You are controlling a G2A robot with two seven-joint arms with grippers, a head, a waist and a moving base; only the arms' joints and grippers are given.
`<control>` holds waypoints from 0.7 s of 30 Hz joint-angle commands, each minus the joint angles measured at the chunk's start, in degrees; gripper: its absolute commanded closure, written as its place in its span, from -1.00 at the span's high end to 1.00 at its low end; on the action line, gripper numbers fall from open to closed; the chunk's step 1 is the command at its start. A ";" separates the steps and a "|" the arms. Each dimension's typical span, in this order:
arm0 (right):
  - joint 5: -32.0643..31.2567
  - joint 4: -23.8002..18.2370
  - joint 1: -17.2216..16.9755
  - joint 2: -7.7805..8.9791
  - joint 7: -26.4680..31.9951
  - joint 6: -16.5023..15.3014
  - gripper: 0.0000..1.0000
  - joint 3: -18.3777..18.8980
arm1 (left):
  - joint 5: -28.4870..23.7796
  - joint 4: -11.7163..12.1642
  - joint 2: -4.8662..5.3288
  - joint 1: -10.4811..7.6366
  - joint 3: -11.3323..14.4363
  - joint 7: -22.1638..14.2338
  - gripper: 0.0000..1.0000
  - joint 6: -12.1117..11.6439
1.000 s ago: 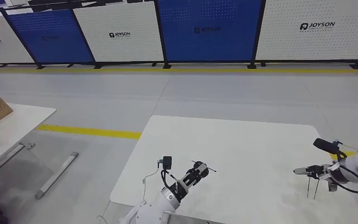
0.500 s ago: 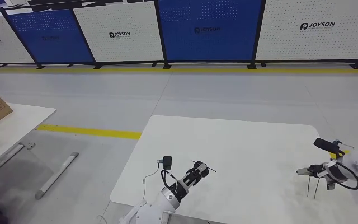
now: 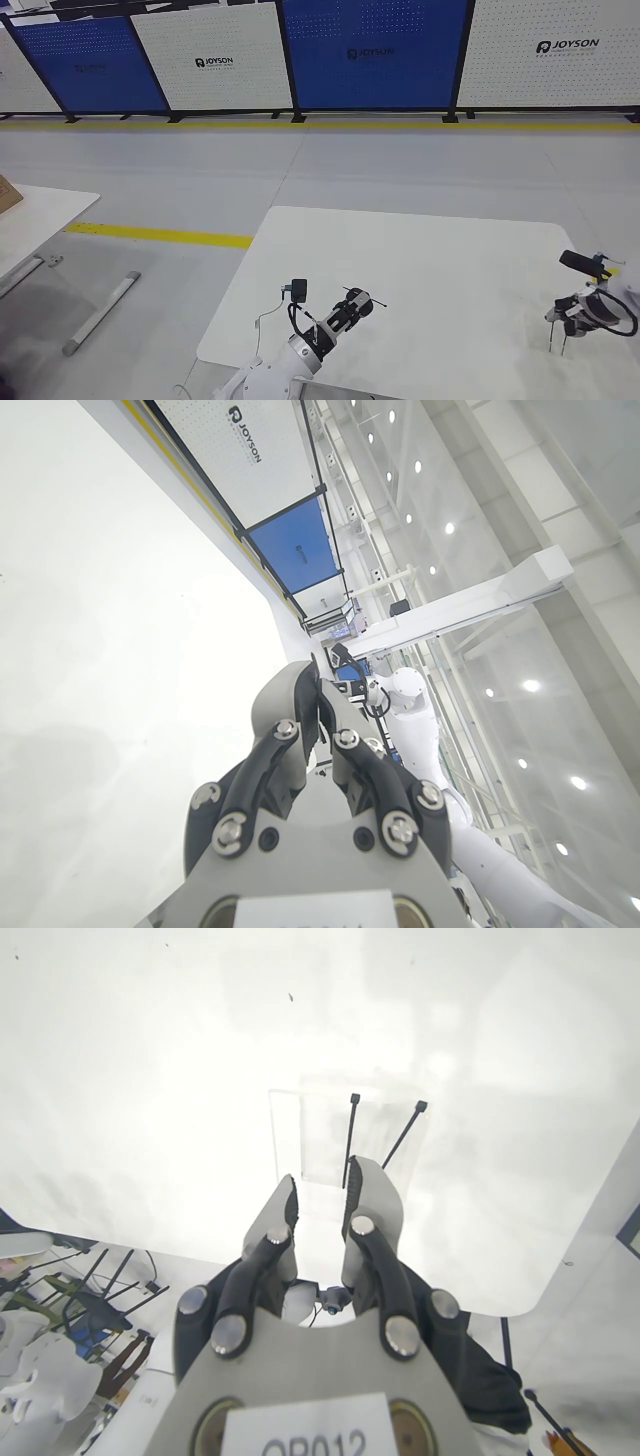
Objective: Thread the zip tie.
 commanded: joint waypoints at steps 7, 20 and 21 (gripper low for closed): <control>0.07 3.06 0.52 -1.27 0.00 0.00 -0.44 -0.47 | 0.00 0.00 0.00 0.00 0.00 0.00 -1.00 0.00; -2.03 7.86 2.40 -4.42 0.00 0.00 -0.50 -2.66 | 0.00 0.00 0.00 0.00 0.00 0.00 -1.00 0.00; -2.15 8.25 2.49 -4.66 0.00 0.00 -0.50 -2.81 | 0.00 0.00 0.00 0.00 0.00 0.00 -1.00 0.00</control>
